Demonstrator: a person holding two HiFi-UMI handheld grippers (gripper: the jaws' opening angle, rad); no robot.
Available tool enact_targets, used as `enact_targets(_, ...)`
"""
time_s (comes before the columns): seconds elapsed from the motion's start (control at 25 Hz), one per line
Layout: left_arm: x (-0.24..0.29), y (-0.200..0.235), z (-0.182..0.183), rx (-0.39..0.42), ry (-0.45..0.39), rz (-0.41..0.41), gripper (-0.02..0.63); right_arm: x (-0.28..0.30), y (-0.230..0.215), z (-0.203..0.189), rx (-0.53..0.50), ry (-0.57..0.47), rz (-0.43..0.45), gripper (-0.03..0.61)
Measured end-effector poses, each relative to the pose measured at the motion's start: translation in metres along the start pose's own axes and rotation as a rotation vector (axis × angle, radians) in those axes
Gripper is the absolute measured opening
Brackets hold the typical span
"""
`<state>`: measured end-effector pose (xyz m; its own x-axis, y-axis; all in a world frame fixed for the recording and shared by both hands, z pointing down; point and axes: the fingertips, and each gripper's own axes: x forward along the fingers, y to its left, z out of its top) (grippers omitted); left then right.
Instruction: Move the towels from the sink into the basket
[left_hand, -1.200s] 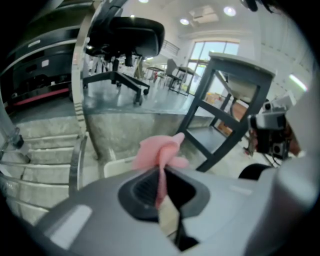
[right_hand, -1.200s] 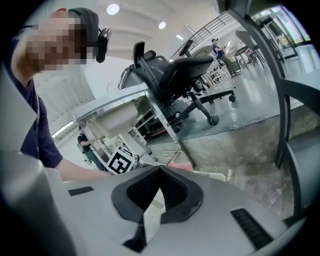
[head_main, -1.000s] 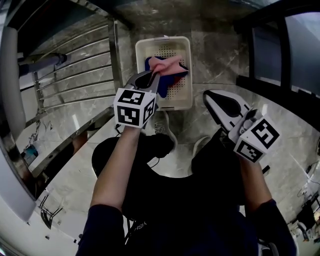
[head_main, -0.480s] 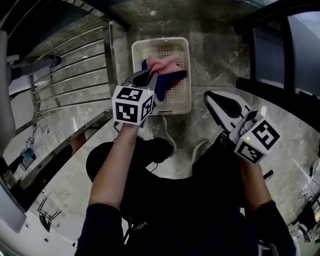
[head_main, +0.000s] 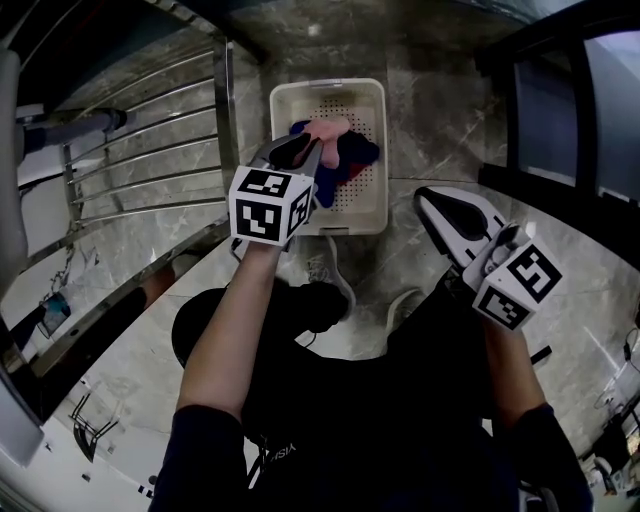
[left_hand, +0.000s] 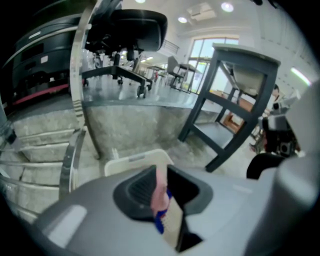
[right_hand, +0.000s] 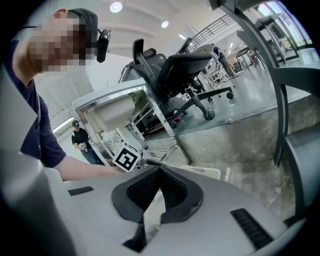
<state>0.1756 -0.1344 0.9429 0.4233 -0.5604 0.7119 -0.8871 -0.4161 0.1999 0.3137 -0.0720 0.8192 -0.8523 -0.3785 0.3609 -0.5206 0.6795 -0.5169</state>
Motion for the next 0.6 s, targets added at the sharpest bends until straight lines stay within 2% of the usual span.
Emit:
enact_targets(0.32, -0.006, 0.006, 0.01, -0.022, -0.04, -0.011, 0.074, 0.013, 0.001, -0.001, -0.002, 0.008, 0.016, 0.006)
enact_targets(0.6, -0.016, 0.002, 0.026, -0.057, -0.072, -0.061, 0.074, 0.017, 0.005, 0.008, 0.028, 0.033, -0.006, 0.006)
